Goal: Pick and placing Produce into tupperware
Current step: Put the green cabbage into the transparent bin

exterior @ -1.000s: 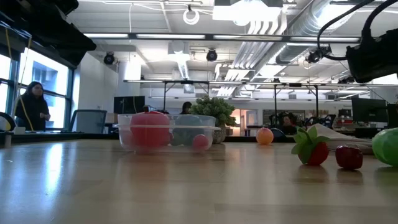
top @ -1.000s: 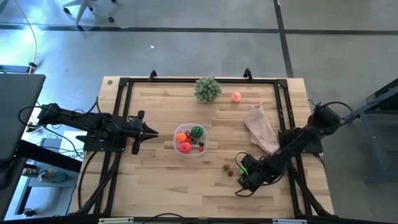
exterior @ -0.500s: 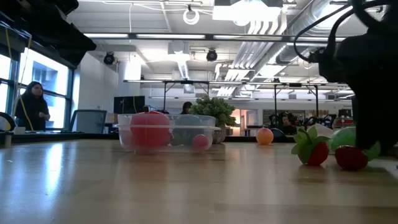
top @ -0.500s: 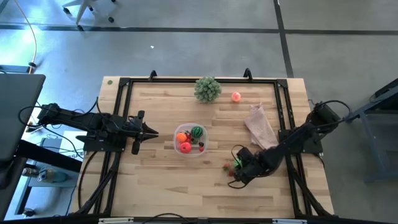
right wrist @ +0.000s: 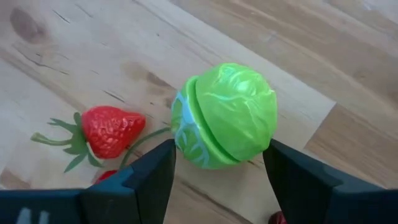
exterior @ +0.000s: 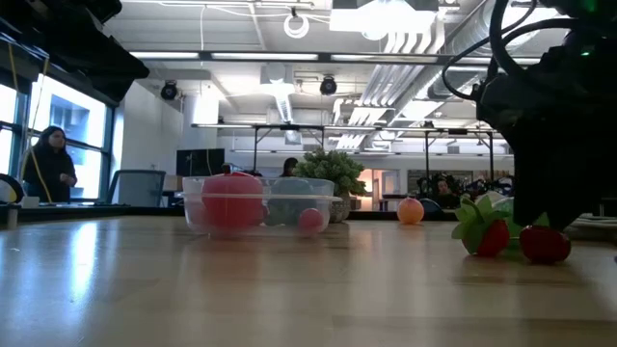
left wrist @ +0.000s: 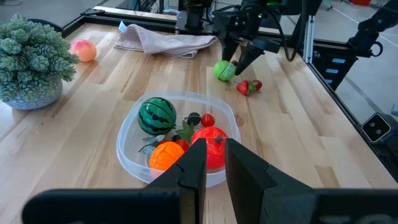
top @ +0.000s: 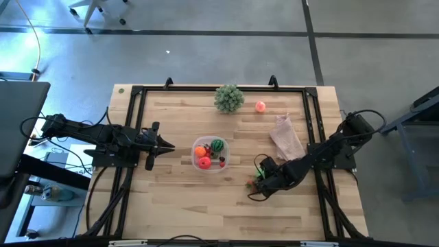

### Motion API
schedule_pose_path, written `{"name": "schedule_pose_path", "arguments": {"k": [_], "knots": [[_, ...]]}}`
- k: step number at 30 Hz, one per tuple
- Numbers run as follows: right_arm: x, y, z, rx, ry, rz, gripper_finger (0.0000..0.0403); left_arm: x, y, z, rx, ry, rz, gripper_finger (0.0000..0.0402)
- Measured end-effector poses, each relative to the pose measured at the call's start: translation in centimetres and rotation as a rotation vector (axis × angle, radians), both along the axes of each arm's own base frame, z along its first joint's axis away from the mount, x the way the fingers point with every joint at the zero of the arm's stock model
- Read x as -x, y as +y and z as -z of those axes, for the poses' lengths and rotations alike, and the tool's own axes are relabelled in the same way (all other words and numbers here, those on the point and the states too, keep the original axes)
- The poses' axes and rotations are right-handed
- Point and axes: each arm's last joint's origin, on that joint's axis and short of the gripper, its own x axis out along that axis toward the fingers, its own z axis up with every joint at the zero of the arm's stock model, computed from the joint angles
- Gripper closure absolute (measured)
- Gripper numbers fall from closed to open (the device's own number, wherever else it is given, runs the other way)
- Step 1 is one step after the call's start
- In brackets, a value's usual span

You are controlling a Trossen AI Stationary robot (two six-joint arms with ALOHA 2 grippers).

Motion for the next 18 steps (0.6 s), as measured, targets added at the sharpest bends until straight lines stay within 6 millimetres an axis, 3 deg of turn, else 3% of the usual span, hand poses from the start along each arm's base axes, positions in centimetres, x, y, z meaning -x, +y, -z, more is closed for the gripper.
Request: {"name": "schedule_pose_path", "arguments": {"k": [12, 18], "knots": [[-0.25, -0.05, -0.1, 0.04, -0.049, 0.013, 0.0168, 0.0, 0.0, -0.01, 0.0, 0.0, 0.0, 0.0355], [-0.28, -0.09, -0.13, 0.058, -0.061, 0.018, 0.0136, 0.0, 0.0, -0.01, 0.0, -0.001, 0.0, 0.0355]]}}
